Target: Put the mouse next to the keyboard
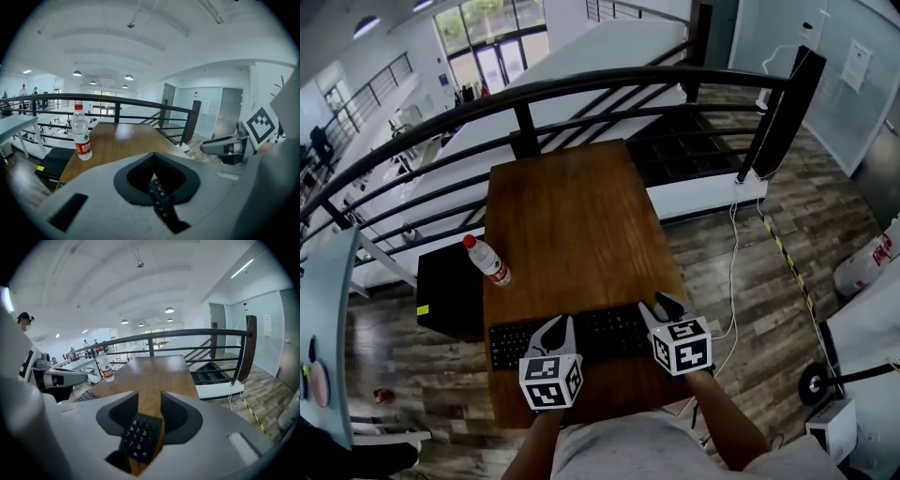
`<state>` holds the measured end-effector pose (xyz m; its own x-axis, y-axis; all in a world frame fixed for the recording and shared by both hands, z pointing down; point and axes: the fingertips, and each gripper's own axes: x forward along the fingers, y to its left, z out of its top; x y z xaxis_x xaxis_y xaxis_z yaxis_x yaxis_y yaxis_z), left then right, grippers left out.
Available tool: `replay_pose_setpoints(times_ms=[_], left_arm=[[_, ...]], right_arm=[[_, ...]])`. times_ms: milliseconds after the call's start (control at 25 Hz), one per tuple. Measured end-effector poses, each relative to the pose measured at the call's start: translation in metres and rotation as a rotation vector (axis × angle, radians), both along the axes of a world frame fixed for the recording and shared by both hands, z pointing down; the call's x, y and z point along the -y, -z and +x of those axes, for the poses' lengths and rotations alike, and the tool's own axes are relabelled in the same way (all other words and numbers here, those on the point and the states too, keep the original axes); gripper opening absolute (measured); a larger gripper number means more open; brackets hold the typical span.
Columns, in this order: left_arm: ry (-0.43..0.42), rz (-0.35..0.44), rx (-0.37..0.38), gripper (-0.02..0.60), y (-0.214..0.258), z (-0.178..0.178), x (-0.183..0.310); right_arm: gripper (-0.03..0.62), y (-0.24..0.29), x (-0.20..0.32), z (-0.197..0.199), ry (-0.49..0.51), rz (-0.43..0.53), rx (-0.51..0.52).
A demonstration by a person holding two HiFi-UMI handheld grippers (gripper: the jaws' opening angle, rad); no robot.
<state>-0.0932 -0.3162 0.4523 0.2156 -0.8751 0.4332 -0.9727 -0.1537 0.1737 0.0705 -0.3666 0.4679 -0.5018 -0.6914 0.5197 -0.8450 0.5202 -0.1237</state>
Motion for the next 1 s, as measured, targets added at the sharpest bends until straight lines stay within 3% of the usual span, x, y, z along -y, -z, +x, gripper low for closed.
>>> replay_pose_setpoints(times_ms=[280,480,680,1000], left_arm=[[-0.006,0.042,-0.001,-0.006,0.018,-0.003,0.002],[-0.004,0.065,-0.006,-0.006,0.029,-0.008,0.002],[-0.003,0.074,-0.015,-0.006,0.036,-0.009,0.005],[-0.016,0.074,-0.014,-0.006,0.038,-0.012,0.005]], right_arm=[[0.133,0.041,-0.011,-0.028,0.077,0.106,0.057],[0.083,0.063,-0.017,-0.046,0.101,0.167,0.100],[0.008,0.070,-0.024,-0.060,0.153,0.192,0.114],[0.006,0.074,-0.028,-0.072,0.182,0.193,0.130]])
